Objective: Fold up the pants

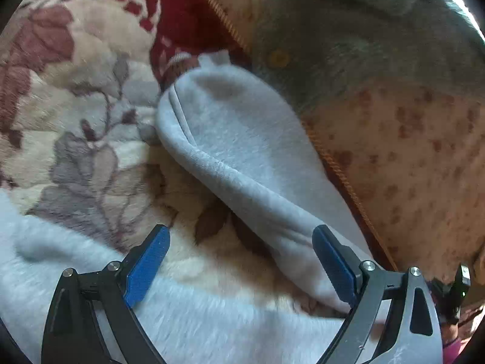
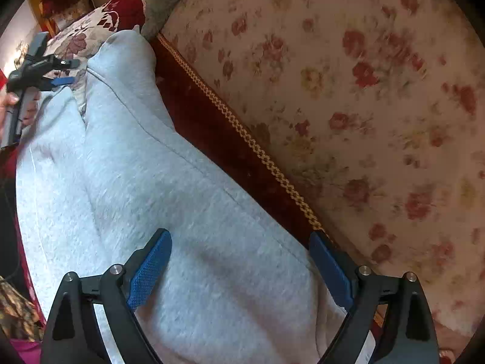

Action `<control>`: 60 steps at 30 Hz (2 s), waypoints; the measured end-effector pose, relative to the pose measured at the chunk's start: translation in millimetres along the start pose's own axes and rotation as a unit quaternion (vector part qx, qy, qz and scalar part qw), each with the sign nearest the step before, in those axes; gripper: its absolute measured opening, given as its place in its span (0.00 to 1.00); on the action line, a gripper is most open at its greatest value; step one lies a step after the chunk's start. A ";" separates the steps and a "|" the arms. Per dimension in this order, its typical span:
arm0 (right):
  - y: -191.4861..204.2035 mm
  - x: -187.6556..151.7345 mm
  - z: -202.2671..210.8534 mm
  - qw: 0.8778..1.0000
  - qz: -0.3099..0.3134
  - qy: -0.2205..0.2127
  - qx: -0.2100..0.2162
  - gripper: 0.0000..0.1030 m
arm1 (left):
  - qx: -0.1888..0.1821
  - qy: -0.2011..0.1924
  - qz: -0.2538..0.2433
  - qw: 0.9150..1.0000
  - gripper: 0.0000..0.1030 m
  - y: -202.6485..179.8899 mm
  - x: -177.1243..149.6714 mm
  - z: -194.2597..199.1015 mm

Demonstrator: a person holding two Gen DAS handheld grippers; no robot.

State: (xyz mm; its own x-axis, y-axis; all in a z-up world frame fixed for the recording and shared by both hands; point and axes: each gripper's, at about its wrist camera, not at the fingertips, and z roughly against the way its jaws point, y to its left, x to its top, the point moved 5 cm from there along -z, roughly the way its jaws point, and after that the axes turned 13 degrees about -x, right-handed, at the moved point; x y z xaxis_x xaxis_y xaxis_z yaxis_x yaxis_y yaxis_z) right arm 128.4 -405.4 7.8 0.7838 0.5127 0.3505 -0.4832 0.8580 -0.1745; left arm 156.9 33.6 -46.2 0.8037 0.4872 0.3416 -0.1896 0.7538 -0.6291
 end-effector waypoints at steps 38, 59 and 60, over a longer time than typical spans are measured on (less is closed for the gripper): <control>176.4 -155.8 147.6 0.996 -0.019 -0.066 -0.065 0.23 | -0.069 -0.061 -0.097 0.991 0.21 -11.3 -113.7 148.8; 86.8 -261.3 118.7 0.748 -0.630 -0.134 0.162 0.93 | -0.033 -0.083 -0.040 0.995 0.80 37.5 -127.1 148.1; 83.8 -261.5 115.9 0.742 -0.634 -0.140 0.169 0.93 | -0.030 -0.086 -0.039 0.995 0.80 38.3 -126.3 147.0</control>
State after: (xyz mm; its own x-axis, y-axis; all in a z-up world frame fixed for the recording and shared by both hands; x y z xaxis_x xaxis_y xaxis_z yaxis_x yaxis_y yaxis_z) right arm -162.3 -471.3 8.2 0.6026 -0.7664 0.2226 0.4651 0.5639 0.6824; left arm -34.8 65.7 -10.8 0.7049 0.5012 0.5019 -0.0925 0.7665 -0.6356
